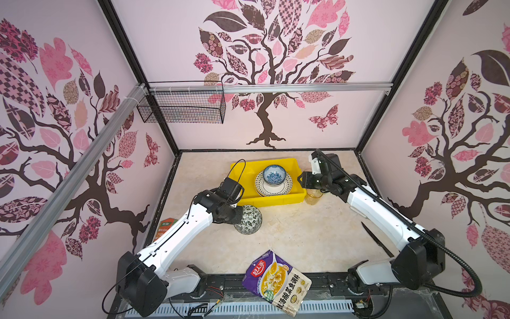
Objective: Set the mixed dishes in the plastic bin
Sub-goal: 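Lift the leaf-patterned bowl off the table with the left gripper, then carry the leaf-patterned bowl over the yellow bin with the left gripper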
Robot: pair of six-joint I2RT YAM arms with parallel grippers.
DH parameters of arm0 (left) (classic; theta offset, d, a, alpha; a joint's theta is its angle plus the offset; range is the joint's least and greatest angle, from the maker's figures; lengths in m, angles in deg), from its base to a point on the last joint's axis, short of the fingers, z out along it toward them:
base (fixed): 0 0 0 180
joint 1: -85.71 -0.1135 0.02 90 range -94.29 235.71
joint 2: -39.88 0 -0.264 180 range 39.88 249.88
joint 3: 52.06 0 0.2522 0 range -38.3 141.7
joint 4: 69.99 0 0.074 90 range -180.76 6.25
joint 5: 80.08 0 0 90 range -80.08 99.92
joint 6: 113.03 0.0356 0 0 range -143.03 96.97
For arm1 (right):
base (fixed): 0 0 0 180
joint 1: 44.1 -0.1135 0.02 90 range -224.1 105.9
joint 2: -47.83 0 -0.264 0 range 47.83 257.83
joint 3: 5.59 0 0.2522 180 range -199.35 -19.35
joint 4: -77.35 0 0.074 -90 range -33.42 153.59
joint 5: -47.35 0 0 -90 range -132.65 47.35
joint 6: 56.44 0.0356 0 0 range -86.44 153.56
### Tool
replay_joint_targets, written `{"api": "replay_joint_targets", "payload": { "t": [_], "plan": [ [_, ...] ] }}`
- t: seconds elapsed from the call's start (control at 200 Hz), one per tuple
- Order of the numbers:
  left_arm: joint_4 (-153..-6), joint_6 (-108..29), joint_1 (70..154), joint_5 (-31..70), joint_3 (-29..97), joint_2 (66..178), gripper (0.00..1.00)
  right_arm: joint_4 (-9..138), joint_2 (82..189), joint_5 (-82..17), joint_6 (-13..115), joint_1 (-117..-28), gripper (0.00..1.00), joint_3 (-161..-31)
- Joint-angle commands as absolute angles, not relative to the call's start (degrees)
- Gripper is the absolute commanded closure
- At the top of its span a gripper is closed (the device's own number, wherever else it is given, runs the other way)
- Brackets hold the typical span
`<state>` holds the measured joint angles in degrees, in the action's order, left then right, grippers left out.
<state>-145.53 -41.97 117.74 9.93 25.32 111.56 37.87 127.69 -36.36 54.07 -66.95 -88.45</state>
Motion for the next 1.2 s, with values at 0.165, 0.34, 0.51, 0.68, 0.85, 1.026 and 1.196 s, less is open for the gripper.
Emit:
{"api": "replay_joint_targets", "payload": {
  "t": [0.165, 0.34, 0.51, 0.68, 0.85, 1.026, 1.196],
  "plan": [
    [-144.58, -40.28, 117.83, 9.15, 30.64, 110.54, 1.00, 37.31, 122.52, -35.41, 55.36, -66.94, 0.53, -86.42],
    [-144.07, -39.91, 117.81, 8.96, 32.30, 110.80, 1.00, 37.14, 121.26, -35.63, 55.71, -66.91, 0.53, -85.29],
    [-142.55, -40.01, 117.81, 9.04, 34.19, 111.42, 1.00, 36.81, 120.72, -36.20, 55.93, -66.90, 0.53, -84.85],
    [-140.81, -40.20, 117.87, 9.22, 36.44, 112.60, 1.00, 37.17, 120.53, -36.06, 56.32, -66.94, 0.53, -84.40],
    [-139.38, -40.25, 117.87, 9.83, 38.90, 114.62, 1.00, 37.09, 120.39, -36.12, 56.19, -66.92, 0.53, -83.93],
    [-139.23, -39.52, 117.80, 9.44, 41.13, 116.96, 1.00, 36.86, 120.33, -37.66, 55.20, -66.93, 0.53, -83.88],
    [-139.32, -38.81, 117.72, 9.10, 43.62, 119.11, 1.00, 37.18, 120.82, -38.36, 54.53, -66.90, 0.53, -83.84]
  ]
}}
